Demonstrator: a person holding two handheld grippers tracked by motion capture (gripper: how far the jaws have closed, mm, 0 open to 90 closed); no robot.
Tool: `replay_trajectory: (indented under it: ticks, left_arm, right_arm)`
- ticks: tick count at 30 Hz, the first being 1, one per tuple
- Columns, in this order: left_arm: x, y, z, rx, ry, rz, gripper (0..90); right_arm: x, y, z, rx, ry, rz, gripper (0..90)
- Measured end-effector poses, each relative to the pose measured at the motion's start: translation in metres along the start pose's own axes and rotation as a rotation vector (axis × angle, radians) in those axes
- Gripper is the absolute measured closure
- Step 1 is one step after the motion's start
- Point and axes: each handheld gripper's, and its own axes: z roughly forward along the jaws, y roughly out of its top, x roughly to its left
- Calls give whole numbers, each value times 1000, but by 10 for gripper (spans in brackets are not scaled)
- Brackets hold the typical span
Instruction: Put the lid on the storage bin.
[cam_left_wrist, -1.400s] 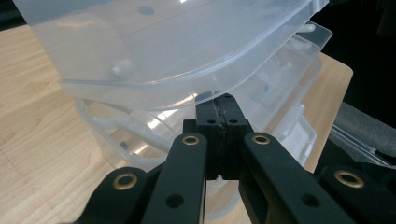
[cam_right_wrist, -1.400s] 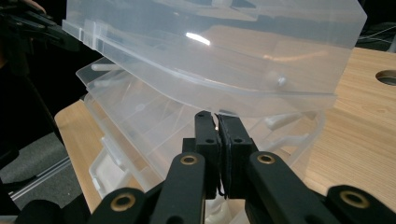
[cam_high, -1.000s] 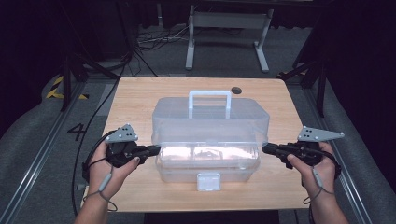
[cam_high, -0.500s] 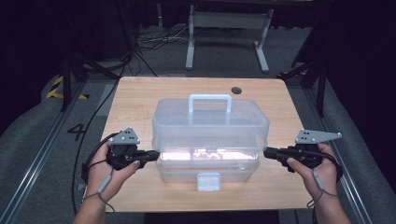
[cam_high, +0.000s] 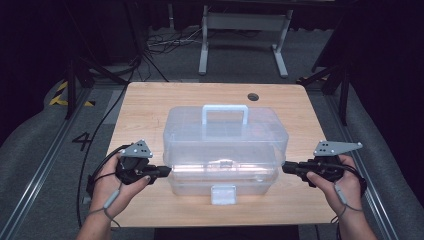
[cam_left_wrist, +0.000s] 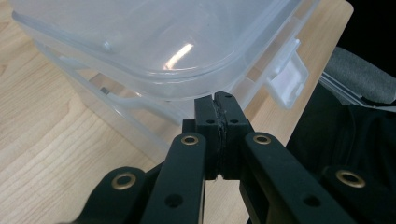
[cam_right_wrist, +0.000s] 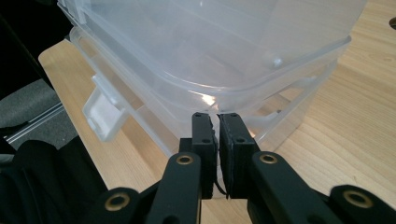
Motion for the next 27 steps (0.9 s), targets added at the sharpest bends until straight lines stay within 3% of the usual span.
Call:
replay_trajectory:
  ticks: [15, 27]
  left_arm:
    - [0, -3, 9, 91, -30, 0, 879]
    - [-1, -5, 14, 145, -28, 1, 880]
  right_arm:
    - [3, -3, 7, 99, 6, -18, 834]
    - [3, -5, 12, 152, 15, -24, 826]
